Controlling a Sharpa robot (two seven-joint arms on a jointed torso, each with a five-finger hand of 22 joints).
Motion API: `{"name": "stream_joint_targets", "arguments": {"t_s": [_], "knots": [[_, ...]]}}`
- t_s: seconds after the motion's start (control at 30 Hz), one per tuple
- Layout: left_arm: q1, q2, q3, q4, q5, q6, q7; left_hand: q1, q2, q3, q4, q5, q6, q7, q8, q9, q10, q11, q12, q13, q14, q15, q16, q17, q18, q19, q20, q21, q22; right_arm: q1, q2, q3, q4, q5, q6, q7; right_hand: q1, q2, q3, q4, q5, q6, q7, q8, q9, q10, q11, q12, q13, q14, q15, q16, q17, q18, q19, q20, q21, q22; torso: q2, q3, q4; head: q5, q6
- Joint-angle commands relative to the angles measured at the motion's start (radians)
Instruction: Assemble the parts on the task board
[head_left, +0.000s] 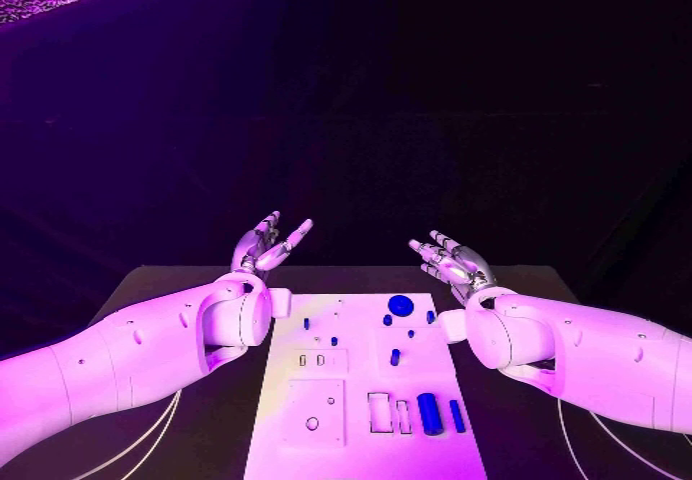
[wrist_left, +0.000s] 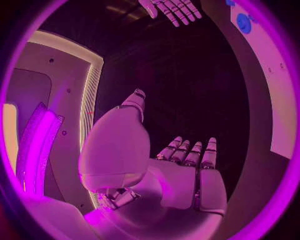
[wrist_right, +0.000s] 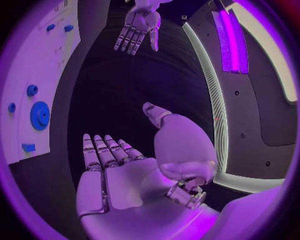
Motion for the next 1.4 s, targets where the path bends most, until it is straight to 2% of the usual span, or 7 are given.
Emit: {"name": "stream_joint_targets", "arguments": {"t_s": [0.03, 0.3, 0.43, 0.57, 0.67, 1.13, 1.4], "knots": [[0.005, 0.01, 0.001, -0.019, 0.007, 0.12, -0.001, 0.043, -0.006, 0.005, 0.014, 0.009, 0.013, 0.031, 0.007, 0.003, 0.006, 0.013, 0.008, 0.003, 0.003, 0.013, 0.004, 0.002, 0.021, 0.003, 0.016, 0.006, 0.002, 0.017, 0.009, -0.015, -0.025, -0.043, 0.202, -0.076, 0.061, -0.001, 0.024, -0.01, 0.008, 0.029, 0.172, 0.011, 0.009, 0.035, 0.015, 0.012, 0.005, 0.038, 0.022, 0.014, 0.008, 0.026, 0.025, 0.009, 0.012, 0.006, 0.0, 0.0, -0.0001, 0.0, 0.0], [0.006, 0.011, 0.001, -0.021, 0.007, 0.123, -0.001, 0.106, 0.019, -0.016, 0.013, 0.001, 0.066, 0.077, 0.022, 0.014, 0.062, 0.062, 0.018, 0.01, 0.045, 0.034, 0.016, 0.012, 0.032, 0.01, 0.018, 0.011, 0.005, 0.038, 0.019, -0.038, -0.052, -0.052, 0.267, -0.103, 0.212, -0.021, 0.046, -0.113, -0.021, 0.233, 0.171, 0.073, 0.068, 0.318, 0.004, 0.052, 0.026, 0.383, -0.01, 0.109, 0.064, 0.065, 0.246, 0.006, 0.104, 0.051, 0.0, 0.0, -0.0001, 0.0, 0.0], [0.009, -0.074, 0.0, 0.043, -0.012, 0.189, -0.026, 0.157, 0.052, 0.01, 0.011, -0.007, 0.17, 0.107, 0.052, 0.033, 0.168, 0.1, 0.038, 0.022, 0.131, 0.041, 0.041, 0.031, 0.057, 0.057, 0.019, 0.027, 0.014, 0.053, -0.021, -0.038, -0.067, -0.43, 0.178, -0.074, 0.263, -0.029, 0.054, -0.157, -0.026, 0.356, 0.165, 0.109, 0.097, 0.511, -0.011, 0.074, 0.035, 0.545, -0.03, 0.148, 0.086, 0.086, 0.371, 0.004, 0.149, 0.068, 0.026, -0.0081, 0.0033, -0.01, -0.006], [0.011, -0.096, 0.0, 0.064, -0.015, 0.196, -0.015, 0.206, 0.115, 0.071, 0.003, -0.021, 0.453, 0.139, 0.145, 0.088, 0.552, 0.142, 0.106, 0.049, 0.527, 0.041, 0.172, 0.107, 0.087, 0.463, 0.019, 0.179, 0.086, 0.063, -0.03, -0.037, -0.069, -0.538, 0.152, -0.075, 0.296, -0.033, 0.095, -0.199, -0.023, 0.636, 0.142, 0.193, 0.155, 0.754, -0.048, 0.107, 0.041, 0.719, -0.074, 0.196, 0.104, 0.125, 0.528, 0.002, 0.194, 0.076, 0.037, -0.0071, 0.0062, -0.014, -0.007], [0.015, -0.113, 0.0, 0.087, -0.016, 0.199, -0.01, 0.216, 0.126, 0.085, -0.002, -0.024, 0.606, 0.134, 0.2, 0.118, 0.732, 0.127, 0.142, 0.059, 0.669, 0.02, 0.221, 0.133, 0.111, 0.546, 0.017, 0.218, 0.096, 0.072, -0.038, -0.037, -0.067, -0.627, 0.145, -0.081, 0.295, -0.048, 0.147, -0.209, -0.026, 0.714, 0.125, 0.198, 0.155, 0.818, -0.064, 0.085, 0.037, 0.778, -0.091, 0.193, 0.101, 0.131, 0.578, -0.007, 0.198, 0.066, 0.043, -0.0068, 0.0097, -0.019, -0.005], [0.026, -0.192, 0.0, 0.225, -0.013, 0.221, -0.019, 0.232, 0.117, 0.109, -0.004, -0.024, 0.65, 0.124, 0.221, 0.124, 0.838, 0.104, 0.131, 0.056, 0.785, -0.012, 0.262, 0.162, 0.136, 0.628, 0.013, 0.245, 0.09, 0.117, -0.053, -0.037, -0.038, -1.079, 0.24, -0.267, 0.277, -0.112, 0.139, -0.205, 0.046, 0.807, 0.087, 0.21, 0.154, 0.946, -0.108, 0.055, 0.041, 0.943, -0.146, 0.232, 0.122, 0.132, 0.719, -0.061, 0.258, 0.08, 0.09, -0.0126, 0.0264, -0.036, -0.001], [0.028, -0.233, 0.002, 0.303, -0.026, 0.278, -0.009, 0.249, 0.111, 0.128, -0.01, -0.024, 0.671, 0.11, 0.234, 0.127, 0.876, 0.091, 0.13, 0.056, 0.822, -0.025, 0.279, 0.181, 0.138, 0.663, 0.005, 0.261, 0.09, 0.129, -0.054, -0.037, -0.016, -1.32, 0.275, -0.383, 0.266, -0.169, 0.034, -0.16, 0.056, 0.837, 0.05, 0.217, 0.155, 1.012, -0.153, 0.053, 0.05, 1.191, -0.222, 0.396, 0.258, 0.13, 0.93, -0.149, 0.388, 0.14, 0.117, -0.0204, 0.0397, -0.051, 0.005]]}}
